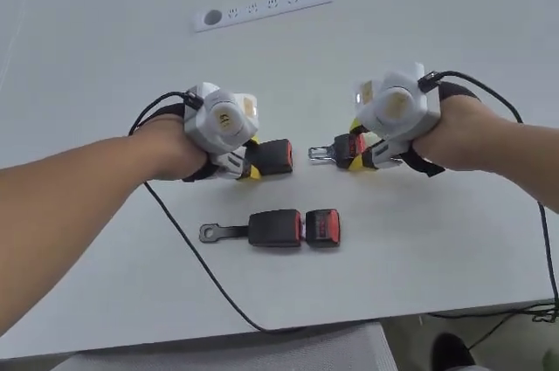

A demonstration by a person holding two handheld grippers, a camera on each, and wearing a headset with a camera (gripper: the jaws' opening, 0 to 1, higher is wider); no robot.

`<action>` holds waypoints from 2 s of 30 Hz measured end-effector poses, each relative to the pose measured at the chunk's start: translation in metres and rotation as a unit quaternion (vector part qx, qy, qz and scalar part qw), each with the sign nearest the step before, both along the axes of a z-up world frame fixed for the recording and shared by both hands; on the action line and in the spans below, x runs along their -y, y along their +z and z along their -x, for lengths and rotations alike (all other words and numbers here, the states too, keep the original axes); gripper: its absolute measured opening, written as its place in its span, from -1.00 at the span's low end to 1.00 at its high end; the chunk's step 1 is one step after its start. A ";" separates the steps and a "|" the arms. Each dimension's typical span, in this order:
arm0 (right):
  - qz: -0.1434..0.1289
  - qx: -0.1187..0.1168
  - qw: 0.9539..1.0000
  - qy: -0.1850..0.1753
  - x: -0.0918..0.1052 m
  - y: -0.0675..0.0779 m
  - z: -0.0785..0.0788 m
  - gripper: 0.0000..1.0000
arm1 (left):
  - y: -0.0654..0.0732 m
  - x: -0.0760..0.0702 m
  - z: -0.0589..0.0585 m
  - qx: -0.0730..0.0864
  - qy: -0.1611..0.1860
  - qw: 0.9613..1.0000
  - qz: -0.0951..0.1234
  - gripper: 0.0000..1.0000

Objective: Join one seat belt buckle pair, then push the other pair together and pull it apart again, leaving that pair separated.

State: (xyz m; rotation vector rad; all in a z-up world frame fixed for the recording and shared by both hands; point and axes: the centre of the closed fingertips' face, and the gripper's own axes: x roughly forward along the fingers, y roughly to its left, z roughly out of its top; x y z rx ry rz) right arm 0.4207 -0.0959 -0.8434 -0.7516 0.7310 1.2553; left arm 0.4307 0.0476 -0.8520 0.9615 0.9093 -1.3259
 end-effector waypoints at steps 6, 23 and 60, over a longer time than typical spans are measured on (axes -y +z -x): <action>0.017 -0.005 1.000 -0.013 0.041 0.000 0.005 -0.37 | 0.001 0.001 0.001 0.002 0.012 1.000 -0.002 -0.37; 0.047 0.019 0.996 -0.067 0.090 0.001 0.004 -0.07 | 0.004 0.001 0.000 0.025 0.008 1.000 -0.009 -0.31; -0.116 0.060 0.970 -0.207 0.081 0.086 0.100 0.85 | 0.075 -0.118 0.118 0.109 0.313 0.932 0.146 0.90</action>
